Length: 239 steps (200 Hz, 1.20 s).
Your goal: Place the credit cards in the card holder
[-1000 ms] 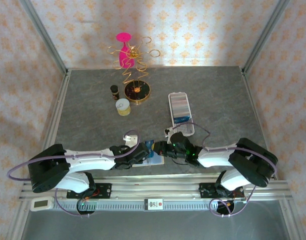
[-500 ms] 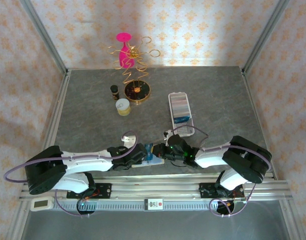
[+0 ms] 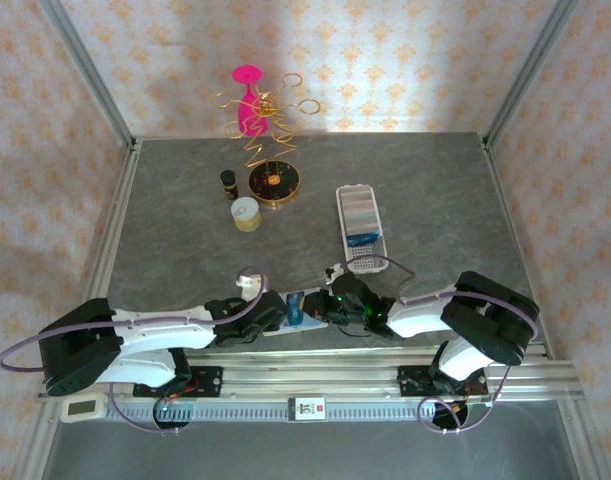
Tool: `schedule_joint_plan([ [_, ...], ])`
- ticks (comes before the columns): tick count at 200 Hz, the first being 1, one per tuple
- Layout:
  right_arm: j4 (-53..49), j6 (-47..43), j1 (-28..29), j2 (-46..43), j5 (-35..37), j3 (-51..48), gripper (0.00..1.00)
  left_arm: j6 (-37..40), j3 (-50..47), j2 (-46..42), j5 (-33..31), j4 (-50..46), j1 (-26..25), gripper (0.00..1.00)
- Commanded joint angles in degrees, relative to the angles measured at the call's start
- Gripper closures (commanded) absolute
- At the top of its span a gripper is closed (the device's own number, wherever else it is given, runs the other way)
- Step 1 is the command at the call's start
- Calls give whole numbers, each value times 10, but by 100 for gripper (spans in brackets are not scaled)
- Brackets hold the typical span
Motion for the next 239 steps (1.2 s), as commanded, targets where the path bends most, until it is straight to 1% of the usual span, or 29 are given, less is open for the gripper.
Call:
schedule_joint_plan([
  [1,-26,5,5,-1,9,-3,100,-21,-27,-7,18,6,-3,63],
  [11,-30,6,5,-5,9,-5,100,-24,-34,-13,20,15,-3,62],
  [57,-12,3,7,8,-12,1,100,-41,-62,-40,25,61,-3,63],
  [83,-5,3,7,15,-20,4,100,-55,-88,-70,20,85,-3,62],
  [118,9,5,6,14,-32,6,100,-75,-123,-116,8,113,-3,58],
  [144,33,11,7,15,-45,4,100,-76,-135,-132,9,129,-3,57],
  [171,49,19,7,17,-54,2,100,-76,-138,-129,11,137,-3,59],
  [190,62,26,7,15,-56,-3,100,-78,-139,-122,12,140,-3,63],
  [212,72,34,7,13,-53,-9,100,-78,-140,-114,14,140,-3,65],
  [239,54,31,6,1,-35,-16,100,-78,-141,-110,18,141,-3,68],
])
